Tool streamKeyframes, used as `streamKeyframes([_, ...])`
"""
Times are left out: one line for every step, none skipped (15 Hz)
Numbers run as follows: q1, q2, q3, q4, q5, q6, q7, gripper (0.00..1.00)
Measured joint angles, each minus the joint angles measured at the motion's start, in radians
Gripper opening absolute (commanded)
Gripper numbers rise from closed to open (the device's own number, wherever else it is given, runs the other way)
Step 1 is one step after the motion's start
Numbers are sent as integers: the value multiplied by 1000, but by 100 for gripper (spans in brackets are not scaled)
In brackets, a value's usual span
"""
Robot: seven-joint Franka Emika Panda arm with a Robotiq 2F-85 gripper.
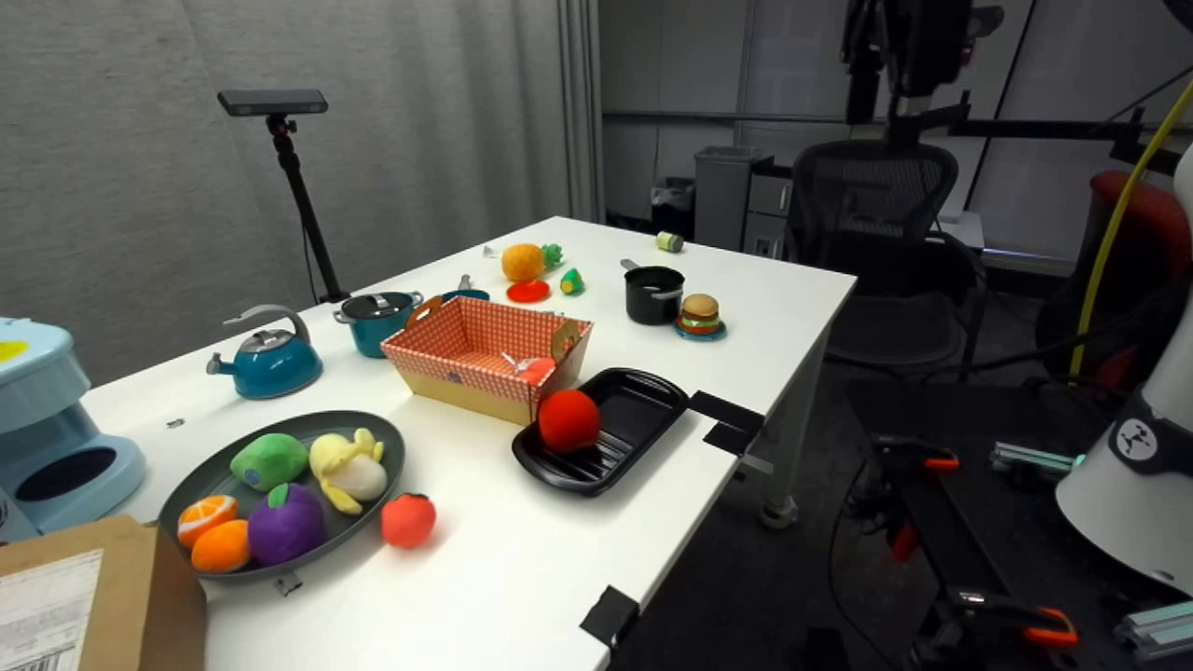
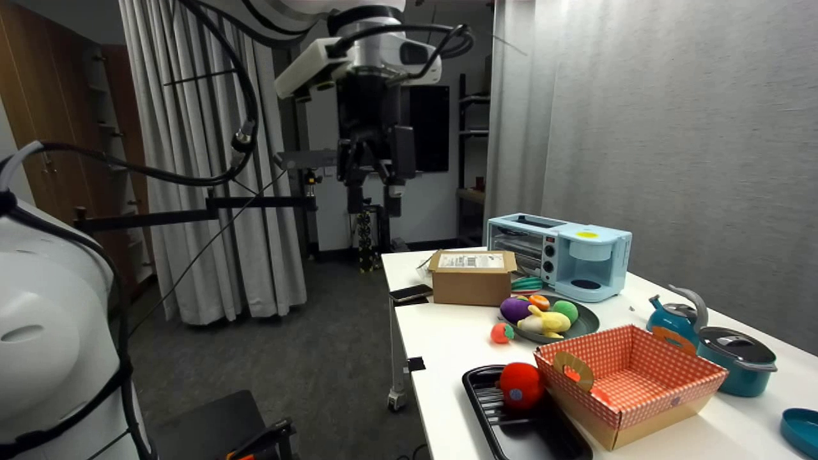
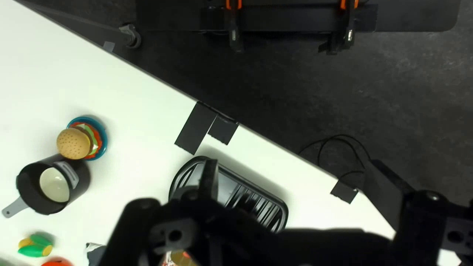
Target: Move the basket to the right
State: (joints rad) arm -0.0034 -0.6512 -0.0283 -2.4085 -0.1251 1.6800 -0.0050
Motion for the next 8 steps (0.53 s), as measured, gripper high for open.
streamKeyframes([-11,35,-23,28,-9,16,-19,100])
streamKeyframes([-20,74,-47,58,-14,32,-40,100])
streamKeyframes([-27,118,-67,92,-16,48,-61,100])
streamKeyframes([-33,168,-84,130,-17,64,-81,100])
streamKeyframes([-38,221,-98,169,-17,80,-97,100])
streamKeyframes([-42,275,-107,209,-17,94,-112,100])
streamKeyframes([-44,330,-115,250,-17,105,-121,100])
streamKeyframes([-46,386,-119,293,-17,113,-128,100])
